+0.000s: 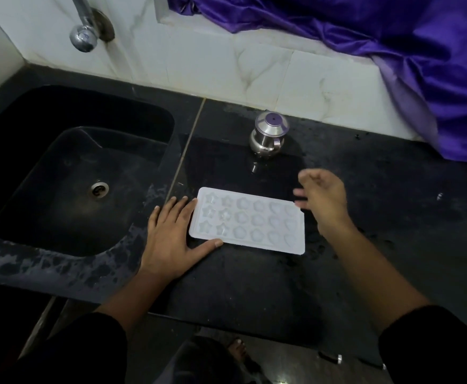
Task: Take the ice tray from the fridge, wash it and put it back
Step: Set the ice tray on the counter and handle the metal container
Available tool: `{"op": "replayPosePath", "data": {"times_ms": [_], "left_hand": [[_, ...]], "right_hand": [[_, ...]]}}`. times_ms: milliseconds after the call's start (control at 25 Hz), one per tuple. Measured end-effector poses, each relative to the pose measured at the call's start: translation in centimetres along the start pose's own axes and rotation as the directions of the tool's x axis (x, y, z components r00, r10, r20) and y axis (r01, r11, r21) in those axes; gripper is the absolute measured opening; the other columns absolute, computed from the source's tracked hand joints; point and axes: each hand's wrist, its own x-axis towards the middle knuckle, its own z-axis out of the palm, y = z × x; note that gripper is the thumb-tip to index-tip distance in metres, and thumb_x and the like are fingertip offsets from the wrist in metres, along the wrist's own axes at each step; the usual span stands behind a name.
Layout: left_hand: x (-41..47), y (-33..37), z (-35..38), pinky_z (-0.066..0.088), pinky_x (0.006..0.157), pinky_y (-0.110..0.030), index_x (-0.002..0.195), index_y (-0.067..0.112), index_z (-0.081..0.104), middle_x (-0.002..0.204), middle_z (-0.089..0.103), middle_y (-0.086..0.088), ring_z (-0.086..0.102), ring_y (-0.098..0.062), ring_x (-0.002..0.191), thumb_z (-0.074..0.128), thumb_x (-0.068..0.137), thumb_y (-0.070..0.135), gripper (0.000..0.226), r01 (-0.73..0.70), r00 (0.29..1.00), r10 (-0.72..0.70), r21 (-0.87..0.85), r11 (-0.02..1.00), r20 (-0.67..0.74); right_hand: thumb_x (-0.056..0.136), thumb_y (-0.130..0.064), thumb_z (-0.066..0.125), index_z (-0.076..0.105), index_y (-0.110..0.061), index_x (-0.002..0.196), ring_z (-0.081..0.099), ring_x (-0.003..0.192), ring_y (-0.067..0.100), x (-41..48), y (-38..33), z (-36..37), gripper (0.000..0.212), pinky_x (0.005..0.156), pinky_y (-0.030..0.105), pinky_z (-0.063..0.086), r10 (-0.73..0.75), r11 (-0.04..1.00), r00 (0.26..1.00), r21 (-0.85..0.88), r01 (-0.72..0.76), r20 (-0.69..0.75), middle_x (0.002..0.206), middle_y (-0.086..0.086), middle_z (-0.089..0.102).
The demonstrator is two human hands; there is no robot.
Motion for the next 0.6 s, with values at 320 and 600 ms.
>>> {"op": "replayPosePath", "data": {"times_ms": [320,600], "left_hand": [[-0.2,-0.1,-0.1,0.010,0.132,-0.048,0.150,0.021,0.056,0.164,0.046,-0.005,0.028,-0.021,0.159,0.025,0.106,0.062,0.068,0.004,1.000,-0.007,-0.086,0.996,-0.031],[0.1,-0.4,-0.5,0.010,0.131,-0.047,0.147,0.017,0.061,0.163,0.047,-0.004,0.028,-0.022,0.158,0.023,0.105,0.049,0.065,0.039,0.999,-0.037,-0.129,0.991,0.017]], "right_hand": [[0.103,-0.016,0.058,0.066,-0.018,0.123,0.073,0.084,0.018,-5.2,5.9,-3.6,0.022,0.060,0.033,0.060,0.051,0.937,0.995,-0.349,-0.018,0.083,0.101,-0.003,0.072],[0.100,-0.002,0.052,0.067,-0.016,0.118,0.072,0.084,0.017,-6.1,6.0,-3.1,0.028,0.056,0.029,0.057,0.052,0.957,0.994,-0.288,-0.021,0.099,0.093,-0.002,0.072]]}}
